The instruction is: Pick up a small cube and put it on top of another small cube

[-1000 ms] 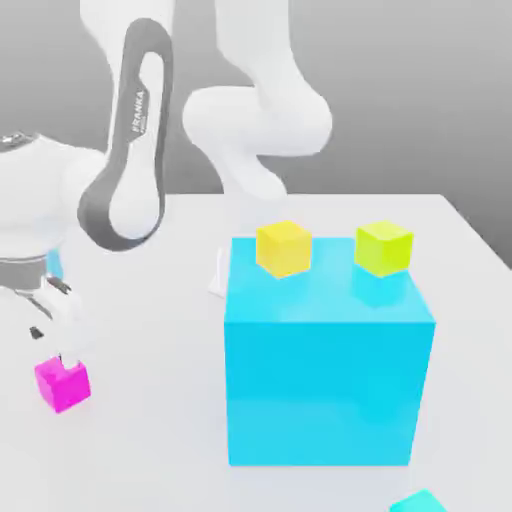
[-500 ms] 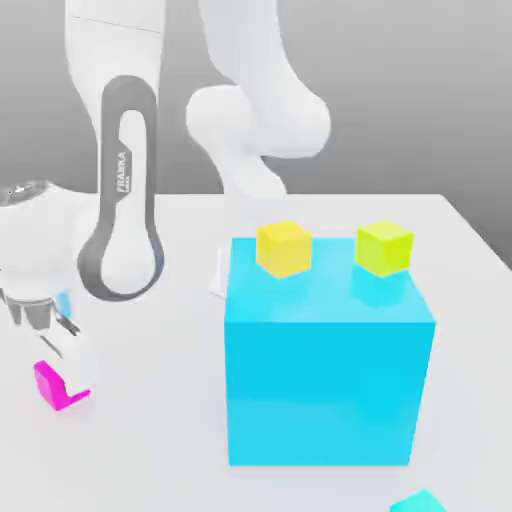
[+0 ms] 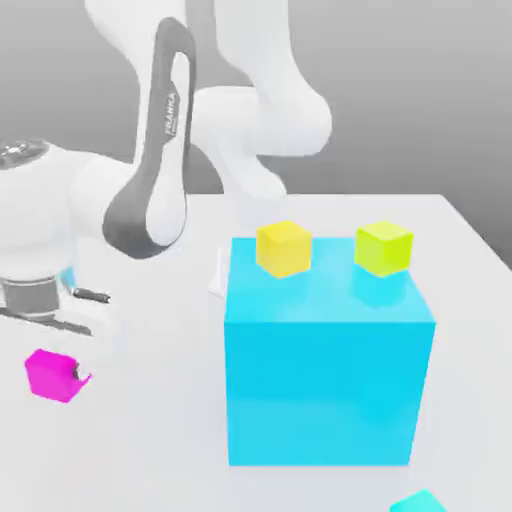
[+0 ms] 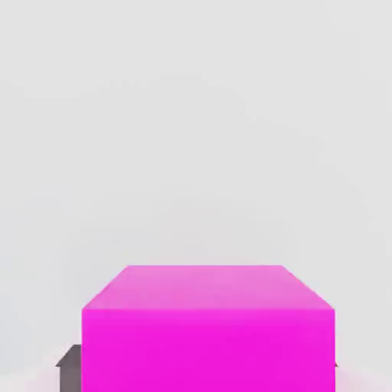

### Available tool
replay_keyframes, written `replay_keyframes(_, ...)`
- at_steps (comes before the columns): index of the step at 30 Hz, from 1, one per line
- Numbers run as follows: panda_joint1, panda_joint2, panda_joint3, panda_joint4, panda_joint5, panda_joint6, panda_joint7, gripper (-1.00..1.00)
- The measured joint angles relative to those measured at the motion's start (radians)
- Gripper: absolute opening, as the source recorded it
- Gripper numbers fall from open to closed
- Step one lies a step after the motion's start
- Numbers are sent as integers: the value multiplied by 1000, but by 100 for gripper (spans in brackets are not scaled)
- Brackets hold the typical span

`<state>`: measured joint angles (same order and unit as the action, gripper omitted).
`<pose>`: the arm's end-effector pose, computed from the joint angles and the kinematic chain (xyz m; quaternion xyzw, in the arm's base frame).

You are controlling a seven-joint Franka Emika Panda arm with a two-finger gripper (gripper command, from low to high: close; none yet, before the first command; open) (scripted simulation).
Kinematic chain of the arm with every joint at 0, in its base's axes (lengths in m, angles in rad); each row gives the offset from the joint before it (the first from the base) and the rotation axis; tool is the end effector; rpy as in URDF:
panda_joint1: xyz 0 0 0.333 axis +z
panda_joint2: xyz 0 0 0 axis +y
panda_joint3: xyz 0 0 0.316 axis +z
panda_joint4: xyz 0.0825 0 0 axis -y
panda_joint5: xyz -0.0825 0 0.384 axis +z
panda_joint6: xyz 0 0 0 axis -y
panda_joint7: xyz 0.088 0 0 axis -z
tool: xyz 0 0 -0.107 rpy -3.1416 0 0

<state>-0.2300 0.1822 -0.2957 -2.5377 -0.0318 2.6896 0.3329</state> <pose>0.3931 -0.2322 0.2063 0.9154 -0.4010 -0.0147 0.0319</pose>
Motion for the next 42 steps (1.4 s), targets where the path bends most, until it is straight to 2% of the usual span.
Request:
replay_keyframes(13,108,76,176,220,-284,-140,-620,-100)
replay_keyframes(17,189,18,252,271,-378,-225,-766,-100)
replay_keyframes(20,271,-82,312,266,-398,-319,-751,-100)
replay_keyframes(28,392,-365,372,159,-289,-505,-542,-100)
replay_keyframes(36,492,-661,431,40,-64,-664,-396,-100)
replay_keyframes(41,558,-839,434,-35,96,-768,-328,-100)
replay_keyframes(42,559,-847,433,-58,112,-755,-320,-100)
